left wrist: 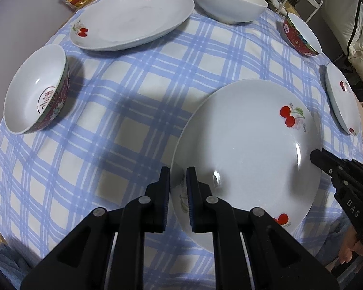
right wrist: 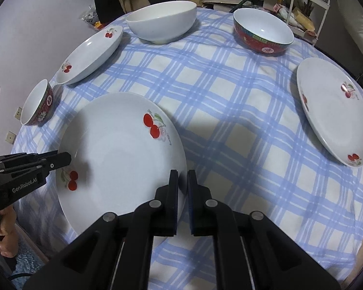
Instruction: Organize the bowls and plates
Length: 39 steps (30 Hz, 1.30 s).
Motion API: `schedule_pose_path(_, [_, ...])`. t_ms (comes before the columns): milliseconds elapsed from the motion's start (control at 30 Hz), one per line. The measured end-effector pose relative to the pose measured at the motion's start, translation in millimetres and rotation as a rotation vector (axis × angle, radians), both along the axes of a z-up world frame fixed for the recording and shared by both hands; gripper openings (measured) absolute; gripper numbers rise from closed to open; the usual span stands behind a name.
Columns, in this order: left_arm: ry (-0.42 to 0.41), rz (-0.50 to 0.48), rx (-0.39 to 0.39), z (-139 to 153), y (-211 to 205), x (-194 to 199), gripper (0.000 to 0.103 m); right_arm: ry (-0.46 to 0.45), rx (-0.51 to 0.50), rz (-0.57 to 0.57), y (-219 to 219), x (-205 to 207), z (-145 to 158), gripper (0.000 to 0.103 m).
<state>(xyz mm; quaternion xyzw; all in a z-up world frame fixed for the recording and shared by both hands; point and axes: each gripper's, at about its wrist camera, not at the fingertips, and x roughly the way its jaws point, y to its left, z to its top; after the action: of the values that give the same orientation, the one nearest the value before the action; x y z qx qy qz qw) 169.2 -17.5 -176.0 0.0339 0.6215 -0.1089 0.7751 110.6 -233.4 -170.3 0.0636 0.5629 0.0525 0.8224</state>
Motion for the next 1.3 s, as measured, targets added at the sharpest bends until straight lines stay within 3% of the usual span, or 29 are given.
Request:
schedule_pose_path(167, [0.015,0.023,-0.029,0.0,4.9,0.5,0.012,0.007,-0.03,0.014,3.5,-2.5,-3.0,0.009])
schedule_pose_path(667, [-0.002,-0.005,0.019,-3.1,-6.5,-2.8,0.013,0.024,-0.016,-0.004,1.5,-4.7,-5.6,0.009])
schedule_pose_path(833, [0.007,-0.015,-0.001,-0.2,-4.4,1.6,0.013,0.03,-0.026,0.0,1.4,-2.2,-3.8,0.009])
schedule_pose_path(900, [-0.023,-0.021,-0.009,10.1,0.1,4.3,0.013,-0.004,-0.056,0.011,1.1,-0.5,4.0,0.009])
schedule_pose_path(1000, [-0.053,-0.024,-0.022,24.5,6.4,10.2,0.014,-0.016,-0.01,-0.001,-6.1,7.3,11.1,0.009])
schedule_pose_path(1133, [-0.119,-0.032,0.033,38.9,10.9,25.9,0.014,-0.039,-0.02,0.001,-7.9,18.6,18.1,0.009])
schedule_pose_path(1300, [-0.138,-0.003,-0.025,59.9,23.8,49.9,0.019,-0.071,-0.045,0.028,-4.0,38.0,33.2,0.009])
